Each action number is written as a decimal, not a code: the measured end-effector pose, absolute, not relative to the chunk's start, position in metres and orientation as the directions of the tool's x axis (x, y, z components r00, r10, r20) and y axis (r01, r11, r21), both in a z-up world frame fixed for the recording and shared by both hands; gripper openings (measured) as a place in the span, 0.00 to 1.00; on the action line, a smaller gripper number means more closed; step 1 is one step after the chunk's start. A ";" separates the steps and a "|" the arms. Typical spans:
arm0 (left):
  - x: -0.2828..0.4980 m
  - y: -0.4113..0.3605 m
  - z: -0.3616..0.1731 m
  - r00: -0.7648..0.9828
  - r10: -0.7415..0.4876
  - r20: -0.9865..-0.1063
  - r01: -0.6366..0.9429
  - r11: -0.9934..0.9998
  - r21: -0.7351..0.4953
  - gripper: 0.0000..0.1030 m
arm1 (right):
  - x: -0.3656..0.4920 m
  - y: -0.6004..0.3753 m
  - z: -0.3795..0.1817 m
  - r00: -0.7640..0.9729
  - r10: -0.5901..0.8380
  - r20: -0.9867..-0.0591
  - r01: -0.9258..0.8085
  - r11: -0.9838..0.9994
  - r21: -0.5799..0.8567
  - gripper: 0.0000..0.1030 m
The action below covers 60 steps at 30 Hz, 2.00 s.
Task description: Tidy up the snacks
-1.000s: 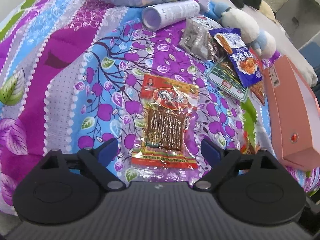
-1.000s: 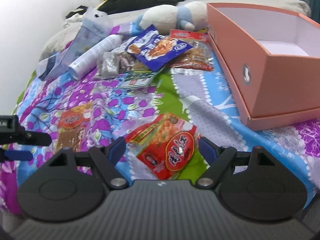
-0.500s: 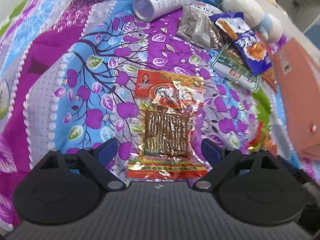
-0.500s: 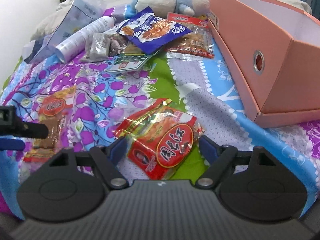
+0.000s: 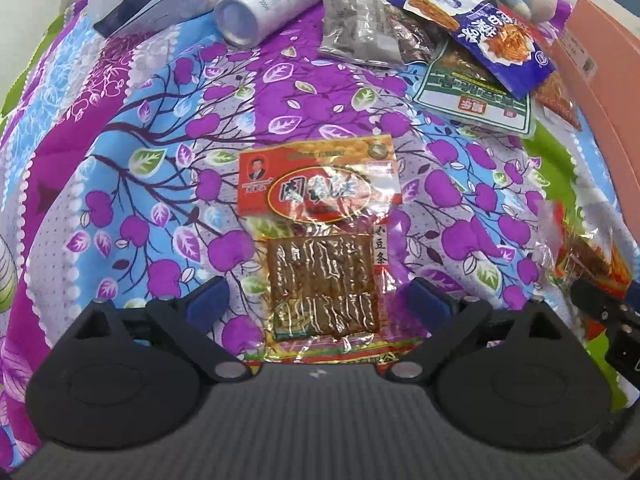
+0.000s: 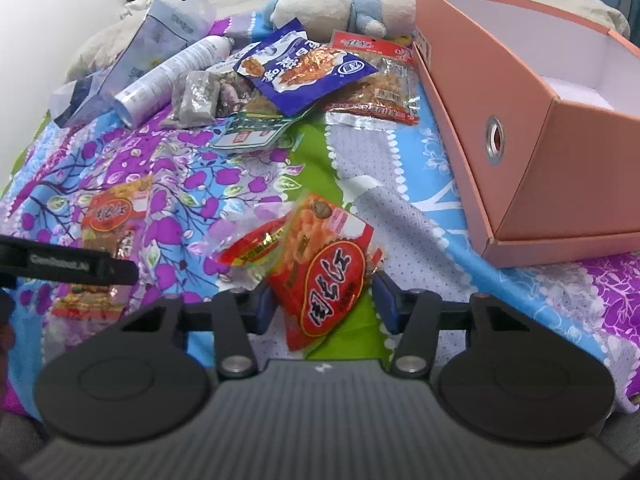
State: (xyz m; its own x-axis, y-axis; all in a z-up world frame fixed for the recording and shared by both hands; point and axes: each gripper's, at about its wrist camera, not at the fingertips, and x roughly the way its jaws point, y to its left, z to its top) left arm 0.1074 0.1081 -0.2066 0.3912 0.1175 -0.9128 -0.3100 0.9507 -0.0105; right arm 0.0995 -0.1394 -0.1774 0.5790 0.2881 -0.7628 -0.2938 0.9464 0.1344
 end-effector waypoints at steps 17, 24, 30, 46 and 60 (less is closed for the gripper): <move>0.099 0.121 -0.190 0.421 0.026 -0.907 -0.313 0.942 -0.118 0.58 | 0.093 -0.144 -0.174 0.583 0.290 -0.759 -0.306 0.944 0.126 0.46; 0.090 0.120 -0.170 0.453 0.010 -0.892 -0.324 0.933 -0.154 0.59 | 0.092 -0.145 -0.168 0.580 0.291 -0.761 -0.301 0.944 0.132 0.44; 0.086 0.116 -0.148 0.490 -0.010 -0.872 -0.316 0.930 -0.189 0.59 | 0.092 -0.146 -0.160 0.583 0.300 -0.755 -0.302 0.943 0.141 0.40; 0.076 0.108 -0.120 0.531 -0.025 -0.847 -0.311 0.924 -0.222 0.59 | 0.090 -0.154 -0.147 0.586 0.335 -0.738 -0.313 0.933 0.175 0.12; 0.091 0.085 -0.073 0.590 -0.072 -0.804 -0.237 0.937 -0.257 0.59 | 0.093 -0.161 -0.091 0.636 0.368 -0.678 -0.336 0.923 0.187 0.08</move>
